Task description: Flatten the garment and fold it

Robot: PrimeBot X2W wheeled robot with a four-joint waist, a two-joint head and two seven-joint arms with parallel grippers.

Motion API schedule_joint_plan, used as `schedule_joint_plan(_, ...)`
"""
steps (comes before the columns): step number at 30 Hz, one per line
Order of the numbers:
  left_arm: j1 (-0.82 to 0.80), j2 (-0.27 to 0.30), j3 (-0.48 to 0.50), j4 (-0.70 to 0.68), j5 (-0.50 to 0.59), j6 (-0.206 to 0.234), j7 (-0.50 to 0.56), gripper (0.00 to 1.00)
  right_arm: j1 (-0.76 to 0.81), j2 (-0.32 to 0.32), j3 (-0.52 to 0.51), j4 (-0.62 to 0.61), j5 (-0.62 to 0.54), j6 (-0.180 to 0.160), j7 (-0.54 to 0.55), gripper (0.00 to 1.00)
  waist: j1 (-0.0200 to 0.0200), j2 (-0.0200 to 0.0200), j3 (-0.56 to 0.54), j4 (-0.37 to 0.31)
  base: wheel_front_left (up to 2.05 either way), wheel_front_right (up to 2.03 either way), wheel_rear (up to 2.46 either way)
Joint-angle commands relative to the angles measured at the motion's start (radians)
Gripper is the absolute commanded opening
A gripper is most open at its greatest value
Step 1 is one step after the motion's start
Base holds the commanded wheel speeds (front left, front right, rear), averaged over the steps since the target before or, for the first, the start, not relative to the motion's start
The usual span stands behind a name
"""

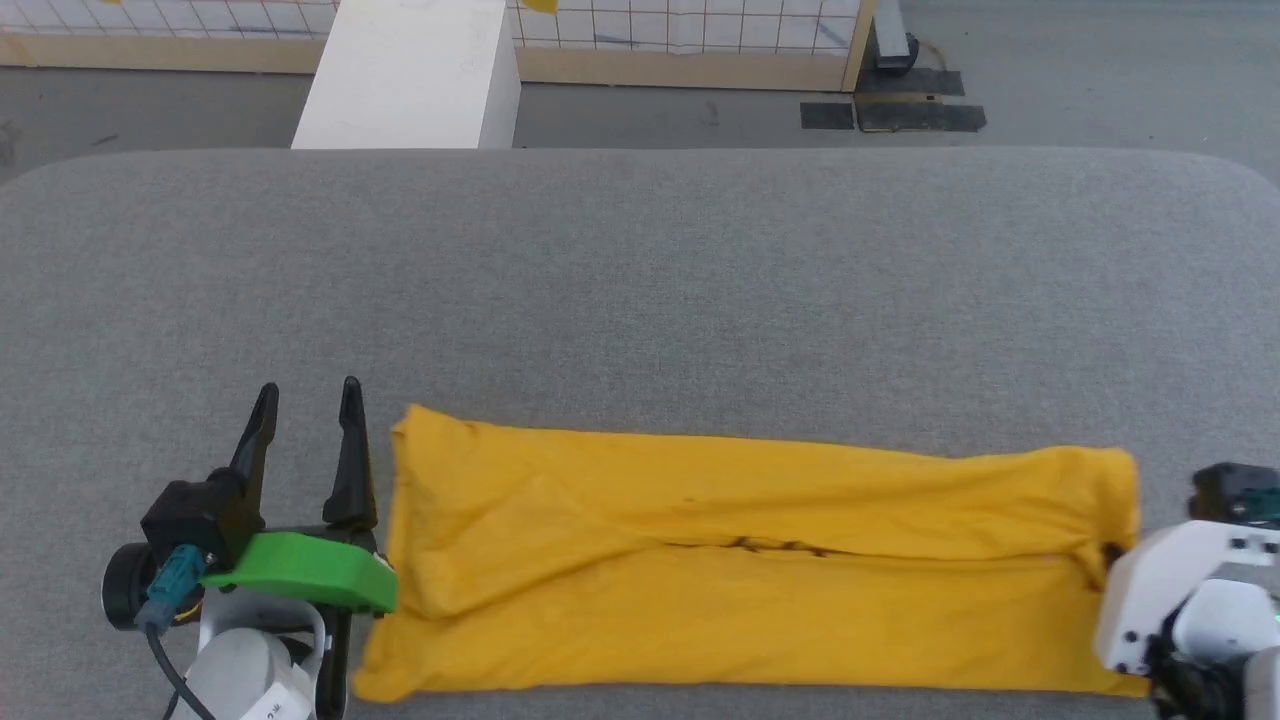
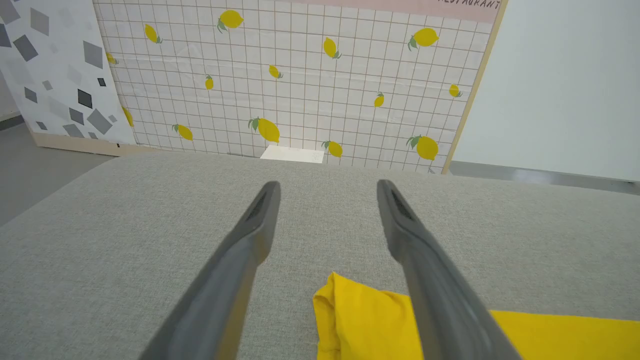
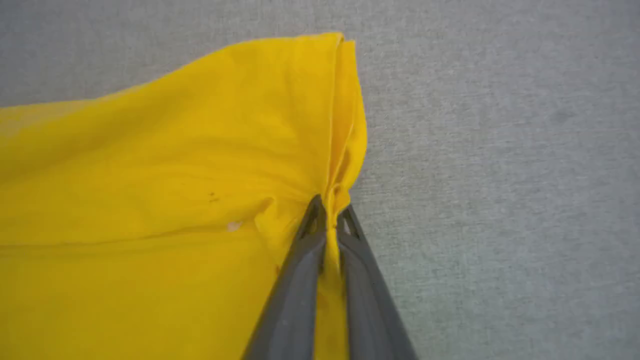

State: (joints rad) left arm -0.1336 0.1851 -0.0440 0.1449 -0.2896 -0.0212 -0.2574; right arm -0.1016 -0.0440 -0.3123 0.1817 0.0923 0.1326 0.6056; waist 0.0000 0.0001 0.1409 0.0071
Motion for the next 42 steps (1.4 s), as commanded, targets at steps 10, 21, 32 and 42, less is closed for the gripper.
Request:
schedule_joint_plan(10, -0.024, -0.017, 0.017, 0.012, 0.021, -0.025, -0.004, 1.0, -0.046, -0.013, -0.256, -0.047, -0.264, -0.002, -0.047, 0.0, 0.0, -0.0001, 0.024, 0.017, 0.0, 0.0, 0.0)
schedule_joint_plan(21, -0.004, -0.021, 0.026, 0.033, 0.031, -0.04, -0.004, 1.0, 0.05, -0.008, -0.141, -0.289, -0.146, -0.002, 0.175, 0.0, 0.0, -0.0001, -0.015, 0.028, 0.0, 0.0, 0.0)
schedule_joint_plan(32, -0.015, -0.023, 0.008, 0.056, 0.033, -0.047, -0.004, 1.0, 0.112, -0.007, 0.432, -0.78, 0.069, -0.002, 0.421, 0.0, 0.0, -0.0001, -0.013, 0.063, 0.0, 0.0, 0.0)
schedule_joint_plan(42, -0.075, -0.035, -0.007, 0.048, 0.035, -0.053, -0.004, 1.0, -0.117, -0.006, 0.728, -0.437, 0.101, -0.002, 0.204, 0.0, 0.0, -0.0001, 0.066, 0.113, 0.0, 0.0, 0.0)
